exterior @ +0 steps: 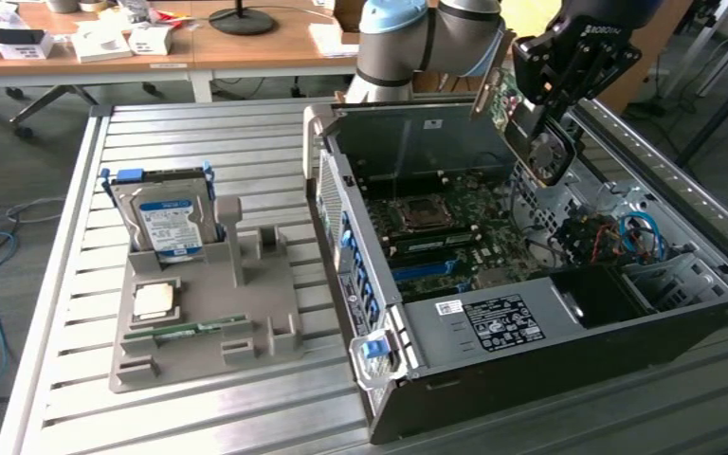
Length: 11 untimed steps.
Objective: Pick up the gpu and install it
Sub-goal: 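Insert the gpu into the slot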
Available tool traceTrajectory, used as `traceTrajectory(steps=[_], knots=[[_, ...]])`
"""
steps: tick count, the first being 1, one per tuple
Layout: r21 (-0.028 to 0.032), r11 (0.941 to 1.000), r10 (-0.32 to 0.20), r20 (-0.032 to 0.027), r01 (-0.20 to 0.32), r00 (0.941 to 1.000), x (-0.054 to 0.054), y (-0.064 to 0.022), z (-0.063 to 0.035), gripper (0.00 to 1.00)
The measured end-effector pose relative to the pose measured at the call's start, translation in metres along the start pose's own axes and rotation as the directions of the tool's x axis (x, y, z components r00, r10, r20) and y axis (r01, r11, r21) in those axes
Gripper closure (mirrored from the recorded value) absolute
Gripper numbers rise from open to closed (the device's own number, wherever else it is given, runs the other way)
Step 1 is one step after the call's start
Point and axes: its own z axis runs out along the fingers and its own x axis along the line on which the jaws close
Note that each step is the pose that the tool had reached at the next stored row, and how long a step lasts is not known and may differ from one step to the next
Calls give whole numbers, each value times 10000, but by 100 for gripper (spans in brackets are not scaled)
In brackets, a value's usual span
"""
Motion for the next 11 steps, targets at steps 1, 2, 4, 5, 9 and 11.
traceTrajectory(steps=[1, 2, 4, 5, 9, 11], knots=[[0, 10000, 0, 0, 0, 10000, 0, 0, 0, 74], [0, 10000, -2, 0, 2, 10000, 0, 0, 0, 74], [1, 10000, -50, -4, 50, 10000, 0, 0, 1, 74], [1, 10000, -94, -7, 94, 10000, 0, 0, 2, 74], [4, 9978, -663, -51, 663, 9978, 0, -1, 5, 74], [6, 9948, -1021, -79, 1021, 9947, 0, -1, 8, 74]])
